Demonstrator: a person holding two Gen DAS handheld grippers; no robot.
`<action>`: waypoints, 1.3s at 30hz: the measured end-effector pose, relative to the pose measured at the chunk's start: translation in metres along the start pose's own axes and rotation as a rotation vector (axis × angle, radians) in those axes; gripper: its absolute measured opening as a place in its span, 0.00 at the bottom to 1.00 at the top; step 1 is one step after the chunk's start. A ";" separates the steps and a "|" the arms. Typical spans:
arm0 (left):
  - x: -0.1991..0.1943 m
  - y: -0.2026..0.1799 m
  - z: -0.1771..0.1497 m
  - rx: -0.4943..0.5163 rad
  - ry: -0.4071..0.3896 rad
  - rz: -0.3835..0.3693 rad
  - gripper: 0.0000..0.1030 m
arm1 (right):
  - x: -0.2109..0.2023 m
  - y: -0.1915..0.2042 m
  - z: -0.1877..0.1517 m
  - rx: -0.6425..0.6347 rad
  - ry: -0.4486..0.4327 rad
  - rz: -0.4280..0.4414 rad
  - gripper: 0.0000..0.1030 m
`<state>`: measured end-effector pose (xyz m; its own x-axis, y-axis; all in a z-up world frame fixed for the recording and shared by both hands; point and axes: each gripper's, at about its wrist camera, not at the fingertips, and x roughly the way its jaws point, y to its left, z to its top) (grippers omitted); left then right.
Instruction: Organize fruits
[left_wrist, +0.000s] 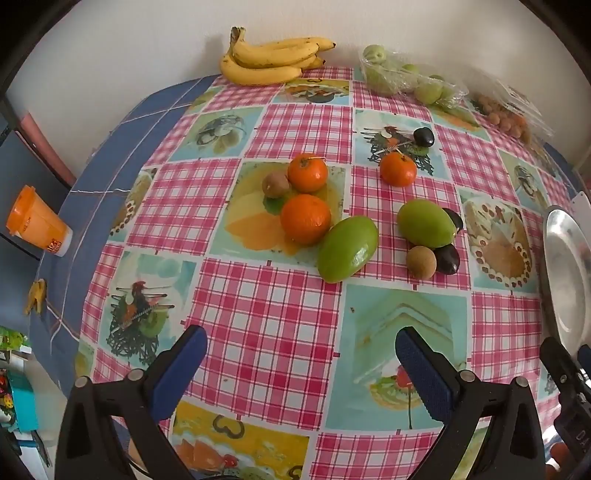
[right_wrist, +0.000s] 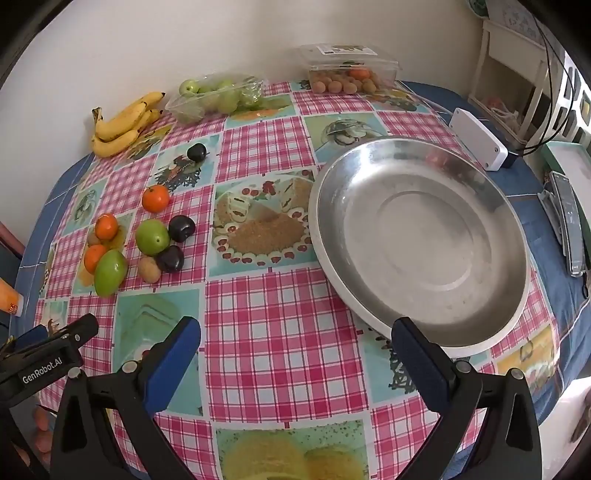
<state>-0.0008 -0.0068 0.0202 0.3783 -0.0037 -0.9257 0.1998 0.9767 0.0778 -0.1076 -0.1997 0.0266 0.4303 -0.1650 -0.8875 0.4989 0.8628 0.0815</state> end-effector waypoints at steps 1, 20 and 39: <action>0.000 0.000 0.000 0.001 -0.001 0.002 1.00 | 0.000 0.001 0.000 -0.001 -0.001 0.001 1.00; 0.002 0.007 -0.002 0.013 -0.005 0.019 1.00 | -0.001 0.002 0.002 -0.009 -0.009 0.007 1.00; 0.002 0.007 -0.003 0.007 -0.004 0.025 1.00 | -0.002 0.002 0.002 -0.008 -0.008 0.009 1.00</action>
<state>-0.0007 0.0008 0.0176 0.3871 0.0197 -0.9218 0.1970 0.9749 0.1036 -0.1056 -0.1984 0.0293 0.4406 -0.1612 -0.8831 0.4890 0.8681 0.0855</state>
